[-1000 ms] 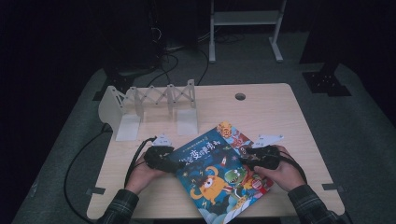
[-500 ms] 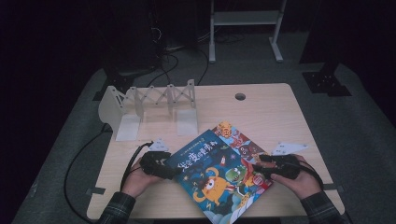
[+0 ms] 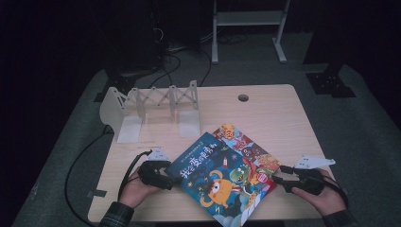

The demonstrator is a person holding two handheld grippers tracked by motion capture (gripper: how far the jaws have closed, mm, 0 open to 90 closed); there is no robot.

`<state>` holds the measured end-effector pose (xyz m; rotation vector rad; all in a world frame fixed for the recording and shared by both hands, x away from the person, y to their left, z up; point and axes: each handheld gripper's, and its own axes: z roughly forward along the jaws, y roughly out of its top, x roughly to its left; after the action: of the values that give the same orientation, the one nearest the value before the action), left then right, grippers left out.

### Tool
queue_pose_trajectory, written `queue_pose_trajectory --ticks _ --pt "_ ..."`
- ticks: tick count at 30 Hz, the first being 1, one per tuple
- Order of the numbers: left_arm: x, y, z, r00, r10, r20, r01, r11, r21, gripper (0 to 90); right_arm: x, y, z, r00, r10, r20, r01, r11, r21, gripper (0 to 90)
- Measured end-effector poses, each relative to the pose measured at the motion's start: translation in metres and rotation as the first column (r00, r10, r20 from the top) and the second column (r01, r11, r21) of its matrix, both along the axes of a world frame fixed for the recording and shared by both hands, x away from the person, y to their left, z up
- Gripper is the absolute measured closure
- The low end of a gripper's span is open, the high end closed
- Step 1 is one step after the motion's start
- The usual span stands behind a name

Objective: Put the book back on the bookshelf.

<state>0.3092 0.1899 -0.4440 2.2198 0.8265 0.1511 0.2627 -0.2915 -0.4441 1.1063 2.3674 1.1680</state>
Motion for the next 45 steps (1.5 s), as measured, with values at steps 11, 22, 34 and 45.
queue_pose_trajectory --ticks 11,22,34,45 --pt "0.000 0.001 -0.001 0.9998 -0.006 -0.019 0.005 0.9999 -0.012 13.8 0.006 0.003 -0.003 0.9999 -0.009 0.015 0.009 0.9993 -0.037 43.5" --pt "0.003 0.000 -0.003 0.9994 -0.004 -0.034 0.004 0.9998 -0.019 10.4 0.031 0.008 -0.002 0.9988 -0.038 0.032 0.040 0.9970 -0.067 41.9" --pt "0.006 0.004 -0.002 0.9990 0.009 -0.045 -0.011 0.9989 -0.046 11.4 0.060 0.017 -0.002 0.9976 -0.049 0.050 0.053 0.9934 -0.101 41.1" --pt "0.025 0.010 -0.004 0.9968 0.055 -0.058 -0.058 0.9967 -0.057 10.3 0.079 0.029 -0.005 0.9970 -0.038 0.067 0.046 0.9908 -0.127 40.8"
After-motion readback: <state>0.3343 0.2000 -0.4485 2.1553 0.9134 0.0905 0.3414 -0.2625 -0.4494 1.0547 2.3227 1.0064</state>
